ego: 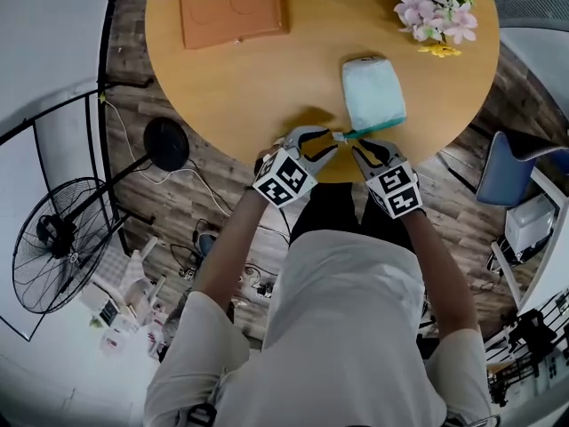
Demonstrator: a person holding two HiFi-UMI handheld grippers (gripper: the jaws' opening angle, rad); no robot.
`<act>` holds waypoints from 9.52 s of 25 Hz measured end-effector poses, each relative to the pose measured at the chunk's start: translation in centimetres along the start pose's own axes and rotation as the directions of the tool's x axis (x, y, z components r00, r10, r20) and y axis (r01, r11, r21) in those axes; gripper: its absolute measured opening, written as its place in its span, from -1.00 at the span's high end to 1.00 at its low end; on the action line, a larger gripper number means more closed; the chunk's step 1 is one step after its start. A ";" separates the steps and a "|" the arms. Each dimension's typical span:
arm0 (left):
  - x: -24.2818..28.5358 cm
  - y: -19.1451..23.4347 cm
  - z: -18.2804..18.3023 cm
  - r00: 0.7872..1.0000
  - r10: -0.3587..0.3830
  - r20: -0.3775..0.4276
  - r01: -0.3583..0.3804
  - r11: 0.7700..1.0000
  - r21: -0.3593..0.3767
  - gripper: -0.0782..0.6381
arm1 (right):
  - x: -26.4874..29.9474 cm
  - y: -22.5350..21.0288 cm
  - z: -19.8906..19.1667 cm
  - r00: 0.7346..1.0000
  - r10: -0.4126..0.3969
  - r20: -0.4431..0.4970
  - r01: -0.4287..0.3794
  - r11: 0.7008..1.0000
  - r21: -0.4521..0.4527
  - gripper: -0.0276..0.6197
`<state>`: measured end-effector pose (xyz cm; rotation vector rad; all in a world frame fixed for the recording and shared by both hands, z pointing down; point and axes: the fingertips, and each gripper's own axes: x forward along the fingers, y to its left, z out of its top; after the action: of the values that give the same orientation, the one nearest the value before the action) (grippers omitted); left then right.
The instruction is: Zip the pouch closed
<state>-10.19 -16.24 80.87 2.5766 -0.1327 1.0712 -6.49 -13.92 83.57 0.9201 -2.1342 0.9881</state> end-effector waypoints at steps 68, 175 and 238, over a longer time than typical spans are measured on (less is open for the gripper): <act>-3.3 -5.6 11.0 0.982 -0.155 0.105 0.178 0.947 -0.269 0.70 | -11.8 1.8 7.2 0.969 0.126 0.213 -0.117 0.992 -0.054 0.90; -9.9 -2.8 5.6 0.973 0.211 0.090 -0.143 0.864 -0.482 0.70 | -12.2 -4.7 8.9 0.998 0.043 0.050 -0.039 0.997 -0.068 0.88; -14.9 -18.6 15.3 0.795 0.487 0.363 -0.280 0.824 -0.492 0.59 | -36.2 0.4 2.1 0.905 -0.154 0.396 0.222 0.966 -0.131 0.84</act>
<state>-6.49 -4.91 55.23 2.3929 -0.9576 0.4133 13.51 -3.34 55.24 1.2879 -2.3454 0.5449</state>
